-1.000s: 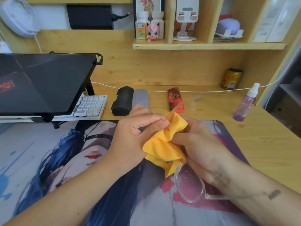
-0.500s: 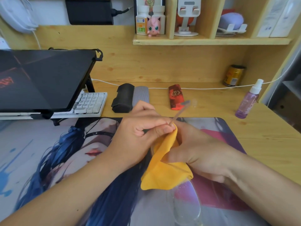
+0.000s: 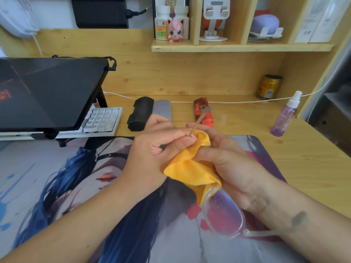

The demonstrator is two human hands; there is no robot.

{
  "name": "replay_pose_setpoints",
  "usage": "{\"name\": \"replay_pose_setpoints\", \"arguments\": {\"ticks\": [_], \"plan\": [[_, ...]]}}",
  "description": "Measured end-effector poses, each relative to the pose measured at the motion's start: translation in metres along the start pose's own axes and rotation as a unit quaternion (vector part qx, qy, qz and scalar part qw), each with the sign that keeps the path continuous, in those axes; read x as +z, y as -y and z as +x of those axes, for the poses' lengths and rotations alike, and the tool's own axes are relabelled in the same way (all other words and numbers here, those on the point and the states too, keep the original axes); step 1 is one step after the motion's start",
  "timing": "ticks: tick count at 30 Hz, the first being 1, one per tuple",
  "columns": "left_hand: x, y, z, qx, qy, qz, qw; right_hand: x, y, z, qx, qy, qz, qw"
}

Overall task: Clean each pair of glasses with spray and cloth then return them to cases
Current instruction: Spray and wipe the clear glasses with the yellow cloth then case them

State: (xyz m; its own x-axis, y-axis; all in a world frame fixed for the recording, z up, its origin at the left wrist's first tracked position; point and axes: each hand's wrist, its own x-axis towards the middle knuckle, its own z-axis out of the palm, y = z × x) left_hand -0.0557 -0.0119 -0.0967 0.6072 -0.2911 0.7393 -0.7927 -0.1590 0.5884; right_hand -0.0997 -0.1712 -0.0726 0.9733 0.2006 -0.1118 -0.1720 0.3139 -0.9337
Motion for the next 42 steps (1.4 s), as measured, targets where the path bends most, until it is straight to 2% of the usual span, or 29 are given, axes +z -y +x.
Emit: {"name": "replay_pose_setpoints", "arguments": {"ticks": [4,9,11,15,17,18,20,22,28,31,34,35,36,38,39,40,42], "plan": [[-0.004,-0.001,0.001,0.026,-0.027,0.032,0.999,0.0,0.003,0.0,-0.01,-0.035,0.015,0.999],[-0.006,0.002,-0.001,0.035,-0.064,0.105,0.992,0.0,0.006,-0.001,-0.021,-0.037,0.017,0.999],[-0.011,0.003,0.002,0.031,-0.098,0.119,0.988,-0.003,0.007,-0.001,-0.017,-0.036,-0.02,0.999],[-0.02,0.005,0.005,0.036,-0.125,0.129,0.983,-0.009,0.016,-0.005,-0.024,0.029,-0.117,0.992],[-0.023,0.008,0.005,0.041,-0.143,0.13,0.98,-0.019,0.024,-0.002,-0.054,-0.017,-0.198,0.979],[-0.025,0.01,0.005,0.043,-0.154,0.134,0.978,-0.028,0.028,0.002,-0.089,-0.068,-0.266,0.957],[-0.028,0.015,0.005,0.049,-0.168,0.14,0.975,-0.046,0.037,0.01,-0.173,-0.174,-0.407,0.88],[-0.03,0.017,0.005,0.048,-0.164,0.135,0.976,-0.059,0.041,0.015,-0.213,-0.226,-0.494,0.812],[-0.023,0.011,0.003,0.075,-0.159,0.123,0.977,-0.066,0.053,0.017,-0.292,-0.275,-0.588,0.703],[-0.019,0.01,0.002,0.052,-0.159,0.108,0.98,-0.064,0.057,0.018,-0.34,-0.315,-0.592,0.659],[-0.017,0.012,0.001,0.043,-0.159,0.1,0.981,-0.059,0.057,0.015,-0.348,-0.296,-0.657,0.6],[-0.017,0.013,0.001,0.044,-0.156,0.092,0.983,-0.055,0.056,0.014,-0.332,-0.293,-0.661,0.606],[-0.016,0.014,0.001,0.048,-0.151,0.083,0.984,-0.052,0.056,0.014,-0.304,-0.304,-0.635,0.642],[-0.015,0.013,0.0,0.059,-0.144,0.071,0.985,-0.048,0.06,0.013,-0.224,-0.303,-0.521,0.766],[-0.015,0.012,0.0,0.059,-0.144,0.071,0.985,-0.05,0.061,0.014,-0.178,-0.295,-0.473,0.811],[-0.015,0.011,0.0,0.058,-0.145,0.074,0.985,-0.052,0.06,0.014,-0.145,-0.285,-0.464,0.826],[-0.015,0.011,0.0,0.056,-0.144,0.072,0.985,-0.055,0.057,0.015,-0.099,-0.268,-0.496,0.82]]}}
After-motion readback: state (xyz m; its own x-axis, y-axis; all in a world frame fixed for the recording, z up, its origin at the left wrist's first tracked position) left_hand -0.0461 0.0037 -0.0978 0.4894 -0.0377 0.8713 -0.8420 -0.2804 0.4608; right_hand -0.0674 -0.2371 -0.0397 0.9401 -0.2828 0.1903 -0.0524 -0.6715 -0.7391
